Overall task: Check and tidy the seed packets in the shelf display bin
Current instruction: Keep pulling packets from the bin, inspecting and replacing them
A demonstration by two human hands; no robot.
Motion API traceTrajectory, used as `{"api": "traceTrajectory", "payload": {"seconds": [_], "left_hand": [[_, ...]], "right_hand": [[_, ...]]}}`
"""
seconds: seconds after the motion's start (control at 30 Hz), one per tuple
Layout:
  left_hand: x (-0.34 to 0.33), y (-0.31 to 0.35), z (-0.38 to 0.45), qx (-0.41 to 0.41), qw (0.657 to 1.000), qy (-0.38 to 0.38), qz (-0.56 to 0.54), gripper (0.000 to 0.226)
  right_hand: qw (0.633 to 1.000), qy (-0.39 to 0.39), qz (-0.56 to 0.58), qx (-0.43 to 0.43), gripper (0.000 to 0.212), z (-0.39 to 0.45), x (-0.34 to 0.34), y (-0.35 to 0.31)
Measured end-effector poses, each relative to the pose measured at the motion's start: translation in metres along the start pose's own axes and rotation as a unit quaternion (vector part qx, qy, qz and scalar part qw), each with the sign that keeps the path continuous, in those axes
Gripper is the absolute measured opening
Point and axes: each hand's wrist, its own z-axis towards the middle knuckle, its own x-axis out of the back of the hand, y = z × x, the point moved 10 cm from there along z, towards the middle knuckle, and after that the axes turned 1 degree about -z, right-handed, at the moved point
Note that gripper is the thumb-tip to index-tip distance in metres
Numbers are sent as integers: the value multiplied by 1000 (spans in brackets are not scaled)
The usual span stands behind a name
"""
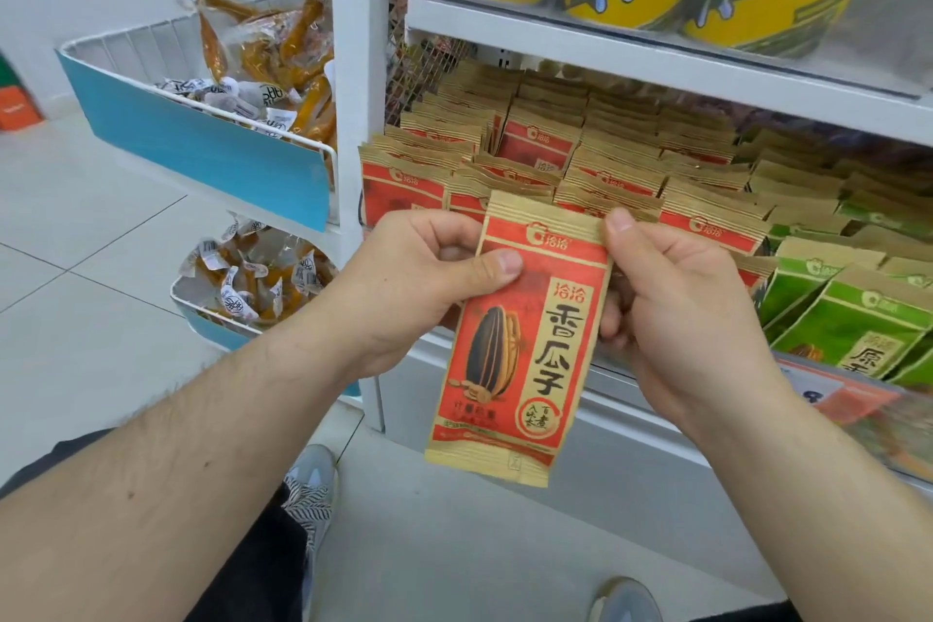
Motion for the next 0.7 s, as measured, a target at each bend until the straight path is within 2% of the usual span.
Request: {"api": "traceTrajectory", "payload": {"seconds": [0.1,0.2,0.27,0.4,0.5,0.6,0.7], "left_hand": [[12,5,2,-17,999,49,-9,12],[19,9,1,-28,996,76,-24,25],[15,6,0,-11,998,50,-26,30],[-6,-9,-5,57,995,-75,13,27],[-3,-8,-4,49,997,-63,5,29],[5,-5,0,42,998,-33,-28,34],[7,-6,1,43,998,-27,-43,40]], "right_hand": [[997,-62,-37,-15,33,-3,-11,3],[988,-105,-109,-4,47,-3,-18,9],[992,-90,-88,5,46,-1,-14,8],[999,-47,6,-15,41,3,-4,10],[997,-71,11,-31,37,2,-8,10],[989,-123,-72,-51,40,-2,-15,13],[985,-142,-81,-53,39,-4,-17,13]]}}
